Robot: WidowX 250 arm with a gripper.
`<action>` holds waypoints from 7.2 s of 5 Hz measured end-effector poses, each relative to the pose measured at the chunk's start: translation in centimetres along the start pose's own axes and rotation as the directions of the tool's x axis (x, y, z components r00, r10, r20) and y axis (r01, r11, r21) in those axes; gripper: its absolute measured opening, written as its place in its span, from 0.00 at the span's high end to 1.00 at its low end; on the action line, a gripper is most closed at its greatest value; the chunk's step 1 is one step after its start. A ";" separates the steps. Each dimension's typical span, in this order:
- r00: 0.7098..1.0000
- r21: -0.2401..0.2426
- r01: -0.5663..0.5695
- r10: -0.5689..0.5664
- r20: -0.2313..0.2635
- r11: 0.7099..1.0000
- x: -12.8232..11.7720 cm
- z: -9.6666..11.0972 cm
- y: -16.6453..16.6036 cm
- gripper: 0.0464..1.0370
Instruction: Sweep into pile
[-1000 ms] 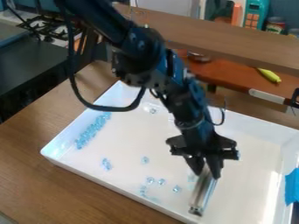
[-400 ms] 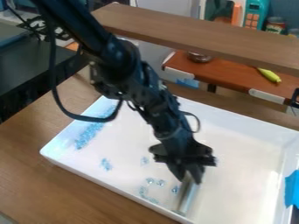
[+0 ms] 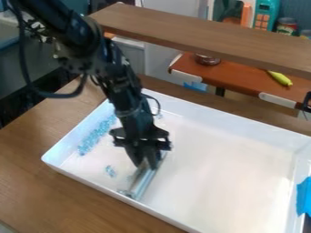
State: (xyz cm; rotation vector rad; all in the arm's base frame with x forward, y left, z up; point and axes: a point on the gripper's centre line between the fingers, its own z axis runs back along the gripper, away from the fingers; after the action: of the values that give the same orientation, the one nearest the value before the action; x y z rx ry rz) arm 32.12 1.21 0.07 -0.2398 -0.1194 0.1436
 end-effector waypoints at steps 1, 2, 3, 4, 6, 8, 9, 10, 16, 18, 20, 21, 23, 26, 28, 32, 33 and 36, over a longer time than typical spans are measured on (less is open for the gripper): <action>0.999 0.042 0.040 -0.040 -0.001 0.998 0.4 1.0 2.8 0.70; 0.997 0.094 0.066 -0.069 0.029 0.993 0.8 1.7 5.7 0.70; 0.994 0.118 0.086 -0.094 0.063 0.989 1.1 2.3 7.9 0.70; 0.996 0.079 0.065 -0.070 0.060 0.995 0.7 2.5 8.4 0.70; 0.986 -0.146 0.001 0.023 0.164 0.989 2.0 6.8 2.3 0.70; 0.979 -0.117 -0.013 0.037 0.201 0.993 2.8 3.6 -4.6 0.70; 0.980 -0.117 0.004 0.019 0.199 0.993 0.9 1.4 -6.4 0.70; 0.980 -0.130 0.025 0.002 0.200 0.991 -0.5 0.4 -6.5 0.70; 0.996 0.182 0.074 -0.081 0.026 0.980 0.6 0.7 3.2 0.70; 0.993 0.229 0.071 -0.092 0.080 0.971 1.6 1.9 7.9 0.70; 0.989 0.226 0.055 -0.085 0.125 0.973 1.8 2.0 9.2 0.70; 0.995 0.096 0.016 -0.025 0.098 0.995 1.1 3.2 7.0 0.70; 0.984 -0.007 -0.008 0.009 0.176 1.000 2.3 4.4 -0.5 0.70; 0.965 0.101 0.022 -0.047 0.256 0.995 1.3 -0.8 0.0 0.70; 0.970 0.177 0.052 -0.092 0.226 0.983 2.4 0.2 5.0 0.70; 0.968 0.138 0.040 -0.073 0.242 0.990 3.1 1.2 7.4 0.70; 0.961 0.050 -0.023 0.009 0.277 0.998 4.5 1.1 4.0 0.70; 0.939 0.079 -0.116 0.083 0.334 0.990 10.1 -0.7 -0.5 0.70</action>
State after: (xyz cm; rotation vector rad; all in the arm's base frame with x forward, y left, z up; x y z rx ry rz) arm 42.20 2.18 0.51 -0.1217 -0.4335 0.2900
